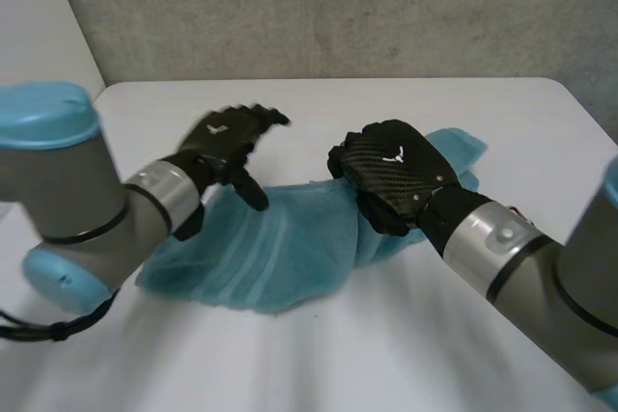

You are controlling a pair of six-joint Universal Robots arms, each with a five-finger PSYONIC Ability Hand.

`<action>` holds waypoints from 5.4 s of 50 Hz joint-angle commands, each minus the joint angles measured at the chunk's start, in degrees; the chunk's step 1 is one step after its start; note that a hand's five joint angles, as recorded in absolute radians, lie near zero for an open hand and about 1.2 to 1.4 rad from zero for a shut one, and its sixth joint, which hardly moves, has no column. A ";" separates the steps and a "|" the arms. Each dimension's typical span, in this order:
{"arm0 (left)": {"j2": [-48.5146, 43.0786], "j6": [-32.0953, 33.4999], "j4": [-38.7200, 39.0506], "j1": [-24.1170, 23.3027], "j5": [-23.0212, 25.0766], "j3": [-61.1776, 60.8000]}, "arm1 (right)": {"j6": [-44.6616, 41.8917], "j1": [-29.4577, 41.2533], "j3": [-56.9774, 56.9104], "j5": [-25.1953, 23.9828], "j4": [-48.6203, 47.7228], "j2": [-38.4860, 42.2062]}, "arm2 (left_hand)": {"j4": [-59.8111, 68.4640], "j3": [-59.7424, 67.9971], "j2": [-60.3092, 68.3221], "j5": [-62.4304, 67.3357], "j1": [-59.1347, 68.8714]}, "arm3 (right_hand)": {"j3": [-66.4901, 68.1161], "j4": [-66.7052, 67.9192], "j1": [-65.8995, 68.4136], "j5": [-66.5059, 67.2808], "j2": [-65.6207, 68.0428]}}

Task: Fold the laundry

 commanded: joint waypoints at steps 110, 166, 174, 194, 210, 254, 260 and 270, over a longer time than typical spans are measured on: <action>33.04 16.43 5.03 3.15 -6.89 -24.14 | -25.02 -18.32 -41.70 -8.33 4.49 39.22 | 64.14 63.72 63.91 64.80 64.56 | -41.50 -41.57 -29.26 -39.96 -40.91; 29.80 16.08 5.47 10.53 -6.71 -25.29 | -16.75 -27.37 -25.63 3.54 35.49 3.62 | 64.14 63.72 63.91 64.80 64.56 | 11.93 11.86 24.17 13.47 12.52; 18.04 16.61 3.63 11.49 -6.71 -24.68 | -32.40 -26.93 -13.67 4.06 42.81 4.93 | 64.14 63.72 63.91 64.80 64.56 | 11.93 11.86 24.17 13.47 12.52; -2.21 26.10 9.31 12.20 -7.15 22.85 | -23.72 -16.91 -69.88 20.94 24.64 31.22 | 64.14 63.72 63.91 64.80 64.56 | 11.93 11.86 24.17 13.47 12.52; 10.09 17.49 35.97 13.16 -7.59 8.22 | -9.82 -16.82 -38.84 19.01 -9.47 12.25 | 64.14 63.72 63.91 64.80 64.56 | 11.93 11.86 24.17 13.47 12.52; -4.06 24.08 27.27 22.31 -5.13 -21.42 | -8.15 -30.09 4.97 7.76 -8.78 9.07 | 16.56 16.14 16.33 17.21 16.98 | 11.93 11.86 24.17 13.47 12.52; 0.25 23.99 25.34 22.83 -5.31 -24.49 | -8.24 -30.36 4.88 7.84 -9.40 9.42 | 16.05 15.63 15.83 16.71 16.47 | 11.93 11.86 24.17 13.47 12.52; 5.79 24.08 20.68 24.85 -5.22 -29.68 | -7.53 -30.00 5.14 7.84 -8.79 9.33 | 16.55 16.13 16.33 17.21 16.98 | 11.93 11.86 24.17 13.47 12.52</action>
